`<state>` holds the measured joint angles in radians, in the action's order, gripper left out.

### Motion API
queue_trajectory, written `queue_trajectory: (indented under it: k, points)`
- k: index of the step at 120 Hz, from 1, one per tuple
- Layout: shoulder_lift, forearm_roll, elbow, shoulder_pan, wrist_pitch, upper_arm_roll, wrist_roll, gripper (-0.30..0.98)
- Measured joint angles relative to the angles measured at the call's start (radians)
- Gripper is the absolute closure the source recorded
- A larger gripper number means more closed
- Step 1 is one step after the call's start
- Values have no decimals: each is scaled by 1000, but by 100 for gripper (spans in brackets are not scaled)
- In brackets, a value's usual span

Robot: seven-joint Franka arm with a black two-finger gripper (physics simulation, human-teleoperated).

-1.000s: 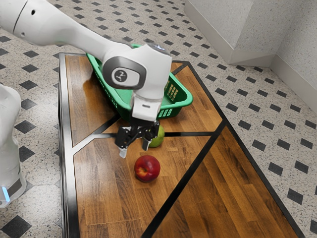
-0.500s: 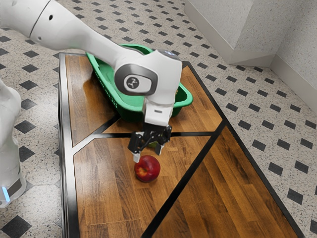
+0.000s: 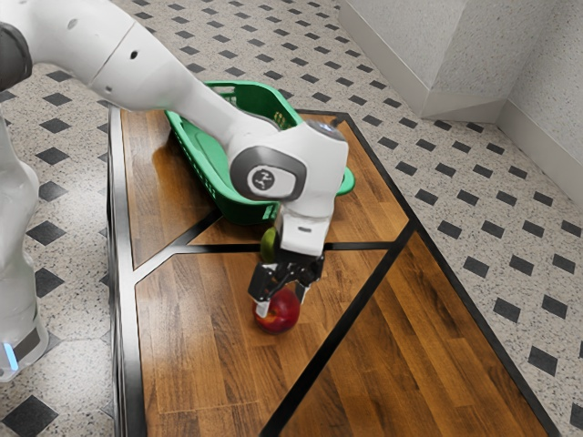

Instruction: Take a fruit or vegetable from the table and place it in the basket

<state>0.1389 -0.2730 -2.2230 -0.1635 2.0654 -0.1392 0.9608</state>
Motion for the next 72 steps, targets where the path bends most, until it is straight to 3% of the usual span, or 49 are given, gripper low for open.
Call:
queue_trajectory:
  k: [13, 50, 72]
  points:
    - [-24, -1, 2, 0, 21, 0, 2, 0]
    - [-34, 8, 9, -1, 74, 1, -7, 42]
    - [45, 20, 68, -3, 84, 0, -21, 52]
